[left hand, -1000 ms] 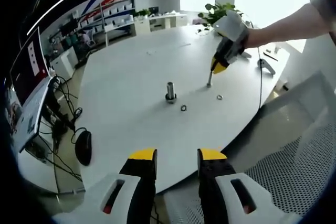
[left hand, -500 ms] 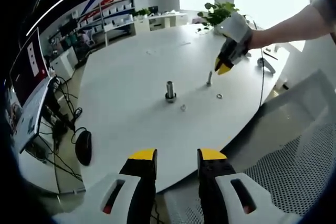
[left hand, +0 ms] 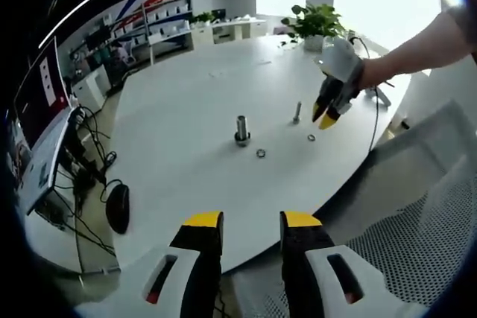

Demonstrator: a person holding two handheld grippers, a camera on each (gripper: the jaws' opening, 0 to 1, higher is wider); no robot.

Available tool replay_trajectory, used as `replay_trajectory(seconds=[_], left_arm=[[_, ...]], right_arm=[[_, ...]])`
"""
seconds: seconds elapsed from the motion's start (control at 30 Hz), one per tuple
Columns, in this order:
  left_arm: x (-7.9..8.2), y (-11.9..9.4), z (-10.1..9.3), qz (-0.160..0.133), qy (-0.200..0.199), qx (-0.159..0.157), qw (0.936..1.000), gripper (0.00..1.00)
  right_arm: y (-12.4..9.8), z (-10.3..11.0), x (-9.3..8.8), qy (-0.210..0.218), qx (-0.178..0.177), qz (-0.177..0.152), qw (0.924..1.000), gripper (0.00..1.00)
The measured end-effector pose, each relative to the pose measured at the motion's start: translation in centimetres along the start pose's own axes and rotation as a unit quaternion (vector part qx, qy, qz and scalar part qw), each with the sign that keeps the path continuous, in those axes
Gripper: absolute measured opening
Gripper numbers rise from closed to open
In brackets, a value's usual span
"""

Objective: Place the washer onto the threaded stud by aligning its center hole with the stud, sliding it down to the base, and recovering from edge contact or off-axis alignment until the washer reaches the visible bottom stop.

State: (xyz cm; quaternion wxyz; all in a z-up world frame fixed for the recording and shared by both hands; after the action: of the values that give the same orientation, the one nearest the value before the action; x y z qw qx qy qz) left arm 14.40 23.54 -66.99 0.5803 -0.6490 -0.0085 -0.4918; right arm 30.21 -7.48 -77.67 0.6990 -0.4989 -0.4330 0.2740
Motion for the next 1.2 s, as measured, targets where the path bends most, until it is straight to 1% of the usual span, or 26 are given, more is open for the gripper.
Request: replay_trajectory(seconds=[0.13, 0.23, 0.37, 0.47, 0.6, 0.63, 0.73, 0.77, 0.8, 0.9, 1.07, 1.2], left_arm=[[0.0, 0.0, 0.1, -0.002, -0.002, 0.002, 1.0, 0.28], [0.0, 0.0, 0.1, -0.003, -0.006, 0.001, 1.0, 0.28], [0.1, 0.0, 0.0, -0.002, -0.002, 0.001, 1.0, 0.28], [0.1, 0.0, 0.1, -0.002, -0.002, 0.001, 1.0, 0.28], [0.1, 0.0, 0.1, -0.004, -0.006, 0.002, 1.0, 0.28], [0.1, 0.0, 0.1, -0.003, -0.005, 0.002, 1.0, 0.28], [0.1, 0.0, 0.1, -0.001, -0.004, 0.001, 1.0, 0.28], [0.1, 0.0, 0.1, -0.002, -0.004, 0.0, 1.0, 0.28], [0.1, 0.0, 0.1, -0.003, -0.004, 0.001, 1.0, 0.28], [0.1, 0.0, 0.1, -0.006, -0.008, 0.0, 1.0, 0.27], [0.1, 0.1, 0.0, -0.004, -0.004, -0.003, 1.0, 0.27], [0.1, 0.0, 0.0, -0.005, -0.005, -0.002, 1.0, 0.27]], right_arm=[[0.3, 0.3, 0.0, 0.0, 0.006, 0.009, 0.9999, 0.2], [0.5, 0.2, 0.2, -0.003, 0.005, 0.007, 1.0, 0.2], [0.7, 0.2, 0.6, -0.007, 0.007, 0.005, 0.9999, 0.21], [0.9, 0.8, 1.0, -0.021, 0.008, 0.003, 0.9998, 0.21], [1.4, 1.2, 1.2, -0.031, 0.009, 0.011, 0.9994, 0.2], [1.4, 1.2, 1.3, -0.036, 0.007, 0.007, 0.9993, 0.2], [1.6, 1.2, 1.5, -0.03, 0.004, 0.004, 0.9995, 0.19], [1.6, 1.2, 1.6, -0.06, -0.009, 0.008, 0.9981, 0.17], [1.5, 1.3, 1.6, -0.078, -0.013, 0.012, 0.9968, 0.16], [1.6, 1.6, 2.0, -0.094, -0.014, 0.035, 0.9949, 0.16], [1.6, 1.6, 2.4, -0.098, -0.015, 0.054, 0.9936, 0.16], [1.9, 1.6, 2.9, -0.103, -0.016, 0.077, 0.9916, 0.16]])
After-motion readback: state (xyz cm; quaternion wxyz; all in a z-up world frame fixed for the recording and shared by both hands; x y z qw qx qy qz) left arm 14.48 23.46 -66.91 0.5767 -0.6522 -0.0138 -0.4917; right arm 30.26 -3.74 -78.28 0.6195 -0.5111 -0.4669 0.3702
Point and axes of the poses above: the point that each gripper's makers call its tool centre point, and the gripper's own axes: y roughly forward along the fingers, z roughly to its left, x roughly out of its top, the point moved 10 cm from there along -y, roughly backward along the fingers, and after that the axes turned 12 degrees about y, right-handed, at the moved point
